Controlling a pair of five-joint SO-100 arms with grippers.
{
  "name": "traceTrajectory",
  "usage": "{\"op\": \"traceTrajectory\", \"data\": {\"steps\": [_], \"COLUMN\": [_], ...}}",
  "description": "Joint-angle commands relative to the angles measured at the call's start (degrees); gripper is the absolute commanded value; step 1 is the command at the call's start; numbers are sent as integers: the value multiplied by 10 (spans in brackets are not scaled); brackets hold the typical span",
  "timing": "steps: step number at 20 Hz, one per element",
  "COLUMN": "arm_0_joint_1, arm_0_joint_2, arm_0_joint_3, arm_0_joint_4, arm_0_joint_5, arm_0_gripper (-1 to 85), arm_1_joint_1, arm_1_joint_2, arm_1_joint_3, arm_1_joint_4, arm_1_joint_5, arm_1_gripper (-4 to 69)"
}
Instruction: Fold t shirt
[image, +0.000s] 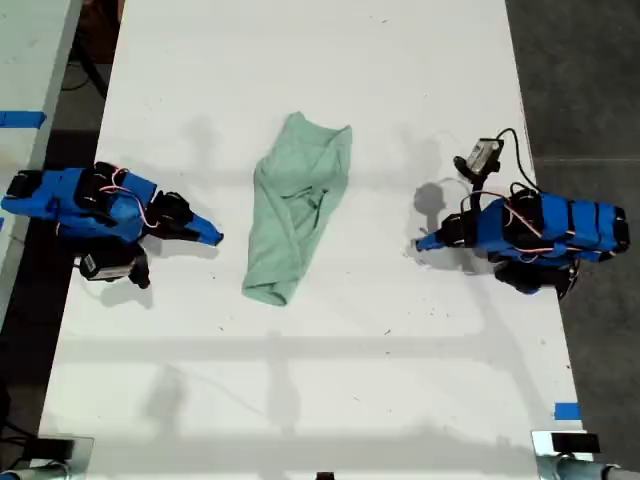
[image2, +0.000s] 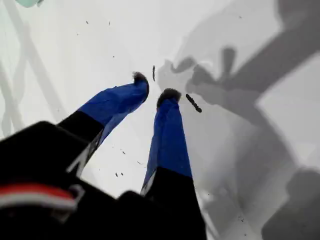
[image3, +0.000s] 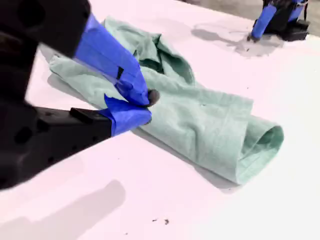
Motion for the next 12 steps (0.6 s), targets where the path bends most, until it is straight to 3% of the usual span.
{"op": "traceTrajectory", "data": {"steps": [1,4,6,8,10,12], "arm_0_joint_1": [-29,-55,-62,-47,-27,0], "arm_0_joint_2": [-182,-468,-572,-627,-639,-595], "arm_0_joint_3": [-155,-391,-489,-540,-513,-402], "arm_0_joint_4": [4,45,27,13,-29,-121], "arm_0_joint_5": [18,86,149,174,153,122], "arm_0_gripper": [-2,63,151,170,186,187], "arm_1_joint_1": [11,-11,-34,-54,-70,-81], "arm_1_joint_2": [-161,-511,-726,-919,-1084,-1208], "arm_1_joint_3": [-140,-386,-585,-787,-969,-1109], "arm_1_joint_4": [-58,-110,-79,-32,6,26], "arm_1_joint_5": [-1,-24,-38,-55,-70,-77], "arm_1_gripper": [78,93,129,187,238,281]}}
